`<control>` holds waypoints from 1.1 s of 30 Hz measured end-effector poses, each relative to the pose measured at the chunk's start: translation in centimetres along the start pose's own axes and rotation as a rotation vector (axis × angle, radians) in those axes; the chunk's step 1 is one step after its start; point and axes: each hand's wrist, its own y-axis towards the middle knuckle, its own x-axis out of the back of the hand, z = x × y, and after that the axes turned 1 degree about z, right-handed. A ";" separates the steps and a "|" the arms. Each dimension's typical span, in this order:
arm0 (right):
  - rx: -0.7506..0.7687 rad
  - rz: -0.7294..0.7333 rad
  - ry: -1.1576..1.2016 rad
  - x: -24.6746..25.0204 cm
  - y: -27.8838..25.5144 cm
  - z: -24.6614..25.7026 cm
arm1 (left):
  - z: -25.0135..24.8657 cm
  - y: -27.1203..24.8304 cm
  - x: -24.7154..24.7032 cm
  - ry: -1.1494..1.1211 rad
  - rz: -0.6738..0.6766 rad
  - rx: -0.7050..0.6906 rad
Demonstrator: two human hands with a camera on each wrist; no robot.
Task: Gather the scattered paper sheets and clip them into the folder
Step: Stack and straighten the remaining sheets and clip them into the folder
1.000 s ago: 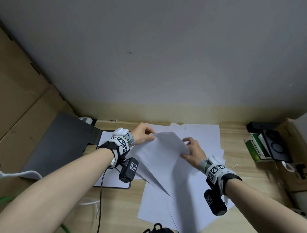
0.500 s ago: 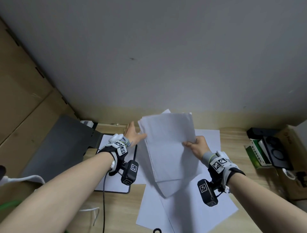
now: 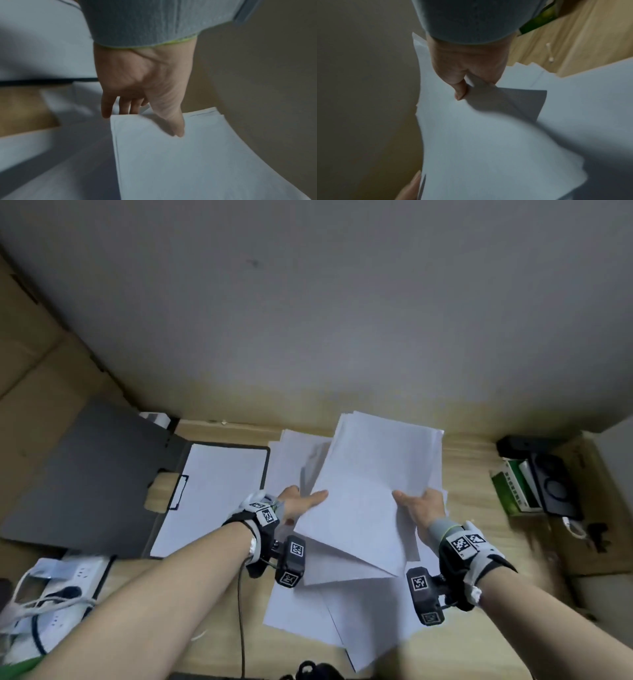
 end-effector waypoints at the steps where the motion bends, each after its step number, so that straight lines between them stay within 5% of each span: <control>1: -0.038 -0.012 -0.039 0.5 0.2 -1.3 | 0.6 0.1 -0.7 0.007 -0.023 0.008; 7: -0.177 -0.070 -0.234 4.0 0.4 -12.4 | 5.8 2.4 -5.4 0.050 -0.007 0.063; 12: -0.251 0.082 -0.169 3.9 -1.9 -11.6 | 5.5 2.1 -5.4 0.013 -0.061 -0.019; 19: -0.168 0.275 -0.114 1.1 -1.4 -6.3 | 2.6 0.6 -1.3 -0.060 -0.077 -0.075; 28: 0.219 0.274 0.103 -2.6 -0.7 7.7 | -6.1 -3.9 9.4 -0.349 -0.177 -0.380; 33: 0.271 0.349 0.130 -4.1 -0.8 9.3 | -6.3 -5.4 10.5 -0.298 -0.171 -0.468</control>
